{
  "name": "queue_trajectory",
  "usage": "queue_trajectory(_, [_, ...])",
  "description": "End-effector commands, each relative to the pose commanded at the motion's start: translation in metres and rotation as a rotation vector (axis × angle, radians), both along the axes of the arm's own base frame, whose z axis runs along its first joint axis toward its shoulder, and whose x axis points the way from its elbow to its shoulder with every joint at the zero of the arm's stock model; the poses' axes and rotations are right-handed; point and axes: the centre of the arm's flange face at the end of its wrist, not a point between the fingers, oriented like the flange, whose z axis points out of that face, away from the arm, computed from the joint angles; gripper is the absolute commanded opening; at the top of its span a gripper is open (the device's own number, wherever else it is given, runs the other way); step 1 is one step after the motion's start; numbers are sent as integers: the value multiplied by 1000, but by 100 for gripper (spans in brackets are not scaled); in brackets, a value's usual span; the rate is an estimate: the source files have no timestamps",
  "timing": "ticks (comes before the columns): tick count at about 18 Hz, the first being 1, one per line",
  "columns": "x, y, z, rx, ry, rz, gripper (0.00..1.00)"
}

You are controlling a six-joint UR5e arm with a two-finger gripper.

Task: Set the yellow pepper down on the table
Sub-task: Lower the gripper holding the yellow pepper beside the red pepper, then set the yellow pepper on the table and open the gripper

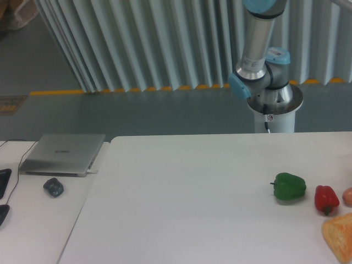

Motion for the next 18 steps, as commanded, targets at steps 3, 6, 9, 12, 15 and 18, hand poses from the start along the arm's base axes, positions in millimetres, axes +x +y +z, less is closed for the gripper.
queue_trajectory(3, [35,43,-4,-10,12,66,25])
queue_trajectory(6, [62,87,-29,-39,48,82,25])
queue_trajectory(9, [72,121,-58,-60,118,113,25])
queue_trajectory(12, [64,135,-91,-116,162,140,26])
queue_trajectory(15, [59,139,-108,-132,180,138,28])
queue_trajectory(18, [56,137,-107,-131,180,139,62])
